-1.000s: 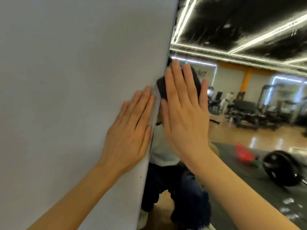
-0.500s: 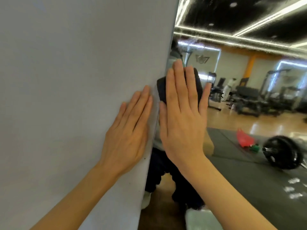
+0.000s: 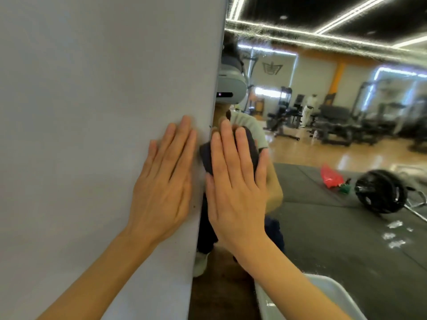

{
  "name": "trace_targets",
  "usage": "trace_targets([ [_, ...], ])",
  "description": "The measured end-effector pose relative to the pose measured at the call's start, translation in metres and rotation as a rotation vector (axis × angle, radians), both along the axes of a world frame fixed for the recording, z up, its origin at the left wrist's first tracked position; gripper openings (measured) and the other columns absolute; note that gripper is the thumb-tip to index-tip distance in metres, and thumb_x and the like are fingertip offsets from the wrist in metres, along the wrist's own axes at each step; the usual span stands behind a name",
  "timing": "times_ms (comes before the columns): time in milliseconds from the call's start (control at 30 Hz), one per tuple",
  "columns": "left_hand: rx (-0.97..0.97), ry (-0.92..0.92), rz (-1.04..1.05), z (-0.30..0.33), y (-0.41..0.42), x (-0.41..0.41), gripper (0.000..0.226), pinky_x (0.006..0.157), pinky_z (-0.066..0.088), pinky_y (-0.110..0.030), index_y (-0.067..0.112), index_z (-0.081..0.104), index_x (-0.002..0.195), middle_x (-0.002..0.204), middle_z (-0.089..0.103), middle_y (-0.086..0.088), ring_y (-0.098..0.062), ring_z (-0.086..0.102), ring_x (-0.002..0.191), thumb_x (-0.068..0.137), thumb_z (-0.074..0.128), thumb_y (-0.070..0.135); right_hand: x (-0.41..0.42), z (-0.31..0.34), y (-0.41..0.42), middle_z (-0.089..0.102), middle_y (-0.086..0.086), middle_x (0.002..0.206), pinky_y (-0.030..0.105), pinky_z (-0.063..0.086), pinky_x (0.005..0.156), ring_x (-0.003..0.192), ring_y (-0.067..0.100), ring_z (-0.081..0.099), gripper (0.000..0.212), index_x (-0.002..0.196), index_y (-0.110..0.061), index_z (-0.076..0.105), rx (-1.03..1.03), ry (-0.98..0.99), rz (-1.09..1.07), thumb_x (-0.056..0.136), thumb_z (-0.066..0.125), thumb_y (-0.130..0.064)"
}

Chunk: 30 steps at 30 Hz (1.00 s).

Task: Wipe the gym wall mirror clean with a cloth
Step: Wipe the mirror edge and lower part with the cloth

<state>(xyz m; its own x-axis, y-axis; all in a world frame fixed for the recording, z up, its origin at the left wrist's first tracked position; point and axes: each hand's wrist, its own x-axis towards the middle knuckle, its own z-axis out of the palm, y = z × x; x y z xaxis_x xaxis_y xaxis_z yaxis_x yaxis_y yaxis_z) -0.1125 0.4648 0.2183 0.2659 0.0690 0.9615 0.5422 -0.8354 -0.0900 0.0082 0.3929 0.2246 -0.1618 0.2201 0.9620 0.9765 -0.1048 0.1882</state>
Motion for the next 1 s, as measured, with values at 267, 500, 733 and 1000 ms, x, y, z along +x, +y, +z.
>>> trace_targets([
  [267,0.075,0.005,0.112,-0.016,-0.001,0.010,0.053,0.127,0.000,-0.037,0.005,0.017,0.158,0.163,0.012,-0.007,-0.019,-0.004,0.156,0.108,0.026,0.019,0.103,-0.009,-0.050,0.016,0.018,0.163,0.043,-0.008,0.125,0.154,0.016,-0.005,0.055,0.155,-0.002,0.014,0.045,0.185,-0.047,0.108,0.026,-0.029],
  [500,0.078,0.005,0.134,-0.016,0.000,0.012,0.054,0.127,-0.001,-0.037,0.006,0.016,0.158,0.163,0.016,-0.012,-0.018,-0.006,0.155,0.107,0.027,0.021,0.018,-0.036,-0.004,0.004,0.010,0.165,0.040,-0.017,0.122,0.153,0.020,-0.018,0.076,0.158,-0.006,0.002,0.026,0.234,-0.077,0.097,0.043,-0.025],
  [733,0.081,-0.010,0.144,-0.018,-0.001,0.011,0.054,0.126,0.002,-0.038,0.006,0.020,0.159,0.161,0.022,-0.021,-0.019,-0.001,0.154,0.107,0.027,0.020,0.095,-0.059,-0.046,-0.006,0.008,0.168,0.042,-0.010,0.124,0.155,0.022,-0.008,0.057,0.159,-0.006,0.005,-0.001,0.152,-0.048,0.109,0.021,-0.029],
  [1000,0.080,-0.003,0.139,-0.016,-0.002,0.010,0.055,0.126,0.001,-0.037,0.005,0.022,0.157,0.161,0.019,-0.019,-0.020,0.003,0.152,0.105,0.028,0.021,0.021,-0.065,-0.008,0.003,0.015,0.166,0.040,-0.008,0.123,0.154,0.020,-0.009,0.070,0.156,-0.004,0.011,-0.032,0.146,-0.076,0.096,0.038,-0.028],
])
